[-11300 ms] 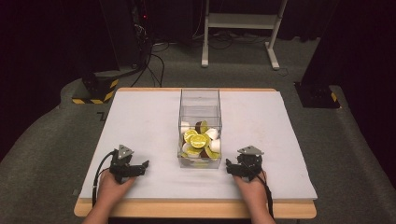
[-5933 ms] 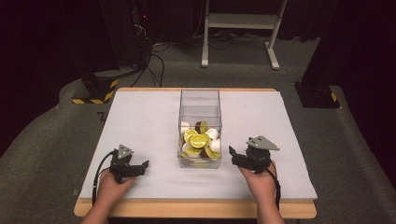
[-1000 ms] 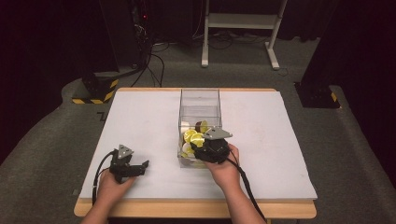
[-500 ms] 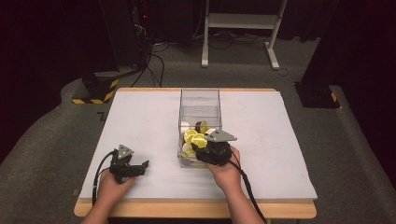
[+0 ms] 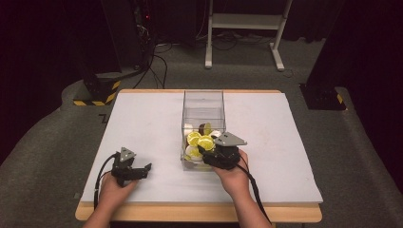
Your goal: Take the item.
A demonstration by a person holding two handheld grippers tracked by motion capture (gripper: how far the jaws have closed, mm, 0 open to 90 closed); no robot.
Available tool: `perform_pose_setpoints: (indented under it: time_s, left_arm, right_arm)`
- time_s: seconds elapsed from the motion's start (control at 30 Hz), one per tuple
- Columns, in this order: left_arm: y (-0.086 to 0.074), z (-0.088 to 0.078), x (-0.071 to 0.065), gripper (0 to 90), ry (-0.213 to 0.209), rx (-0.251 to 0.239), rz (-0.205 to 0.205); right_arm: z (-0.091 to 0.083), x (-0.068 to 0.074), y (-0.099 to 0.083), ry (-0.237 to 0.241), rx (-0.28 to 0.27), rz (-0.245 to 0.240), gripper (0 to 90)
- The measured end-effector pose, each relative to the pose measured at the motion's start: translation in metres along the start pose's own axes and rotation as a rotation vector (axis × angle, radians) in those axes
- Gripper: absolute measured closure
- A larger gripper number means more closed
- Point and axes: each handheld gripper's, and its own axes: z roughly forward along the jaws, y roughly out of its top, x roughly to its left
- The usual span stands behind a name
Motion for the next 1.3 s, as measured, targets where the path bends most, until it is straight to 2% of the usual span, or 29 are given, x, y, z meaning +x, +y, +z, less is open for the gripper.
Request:
perform_pose_setpoints:
  time_s: [0.03, 0.27, 0.6, 0.83, 1.3]
  left_arm:
    - [0.0, 0.0, 0.0, 14.4, 0.0, 0.0, 0.0]
    - [0.0, 0.0, 0.0, 14.4, 0.0, 0.0, 0.0]
    - [0.0, 0.0, 0.0, 14.4, 0.0, 0.0, 0.0]
    - [0.0, 0.0, 0.0, 14.4, 0.0, -0.001, -0.001]
    - [0.0, 0.0, -0.001, 14.4, -0.001, -0.007, -0.01]
  right_arm:
    - [-0.001, 0.001, 0.0, -0.004, -0.003, -0.014, 38.1]
    - [-0.003, 0.0, 0.0, -0.004, -0.008, -0.006, 38.1]
    - [-0.012, -0.009, 0.002, -0.011, -0.037, 0.008, 38.1]
    - [-0.021, -0.019, 0.002, -0.029, -0.046, 0.03, 38.1]
    - [-0.032, -0.03, 0.002, -0.059, -0.069, 0.051, 38.1]
